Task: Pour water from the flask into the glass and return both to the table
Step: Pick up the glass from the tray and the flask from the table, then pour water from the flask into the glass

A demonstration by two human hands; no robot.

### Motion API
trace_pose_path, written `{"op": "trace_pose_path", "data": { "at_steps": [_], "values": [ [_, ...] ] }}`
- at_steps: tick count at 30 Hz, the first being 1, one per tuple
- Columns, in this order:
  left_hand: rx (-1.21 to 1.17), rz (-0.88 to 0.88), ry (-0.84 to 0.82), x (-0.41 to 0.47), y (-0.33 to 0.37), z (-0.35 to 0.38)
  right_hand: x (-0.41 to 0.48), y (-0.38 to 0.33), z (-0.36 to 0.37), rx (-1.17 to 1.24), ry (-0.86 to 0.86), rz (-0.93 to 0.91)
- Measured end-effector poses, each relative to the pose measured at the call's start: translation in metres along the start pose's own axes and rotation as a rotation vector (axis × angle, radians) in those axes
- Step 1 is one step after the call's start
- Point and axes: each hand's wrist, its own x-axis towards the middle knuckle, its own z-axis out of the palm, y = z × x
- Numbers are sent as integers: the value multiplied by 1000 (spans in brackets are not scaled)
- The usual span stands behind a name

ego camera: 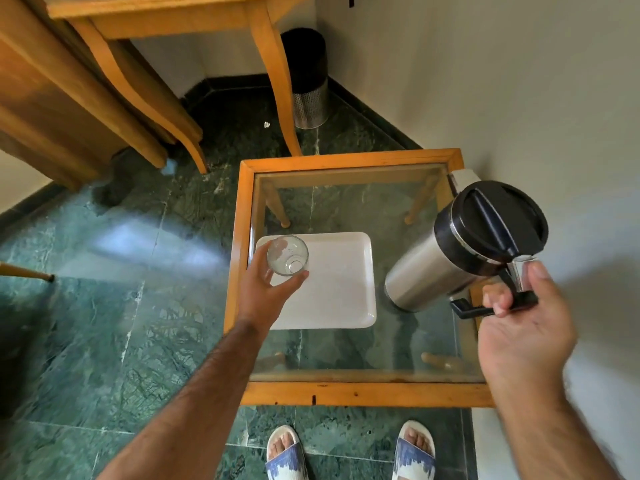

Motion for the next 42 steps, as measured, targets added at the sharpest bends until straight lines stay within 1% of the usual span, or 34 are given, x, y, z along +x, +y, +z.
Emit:
{"op": "trace_pose_path", "data": {
  "at_steps": [2,6,10,12,16,22,25,28,35,37,42],
  "values": [
    [-2,28,-2,-5,22,-6,-4,-16,2,-34,-40,11],
    [-59,87,-22,-17,69,-15,-16,-59,19,-102,-186,-5],
    [-102,143,-39,-32,118,-23,-26,-100,50,-197,-246,-15],
    [-121,172,-23,-41,155,-33,-36,-130,75,-240,-283,-48],
    [-102,239,-28,-57,220,-56,-55,-185,125,-343,-354,-44],
    [-50,372,-14,-94,321,-97,-89,-274,198,-471,-476,-140],
    [-30,423,-13,-111,364,-111,-103,-319,234,-537,-545,-153],
    [-14,468,7,-133,409,-124,-120,-367,273,-605,-617,-211],
    [-43,514,36,-169,469,-140,-147,-438,343,-830,-793,-229],
    [-39,533,24,-178,480,-145,-155,-456,362,-870,-838,-227],
    [-73,501,21,-192,495,-154,-174,-489,395,-975,-939,-219]
  ]
}}
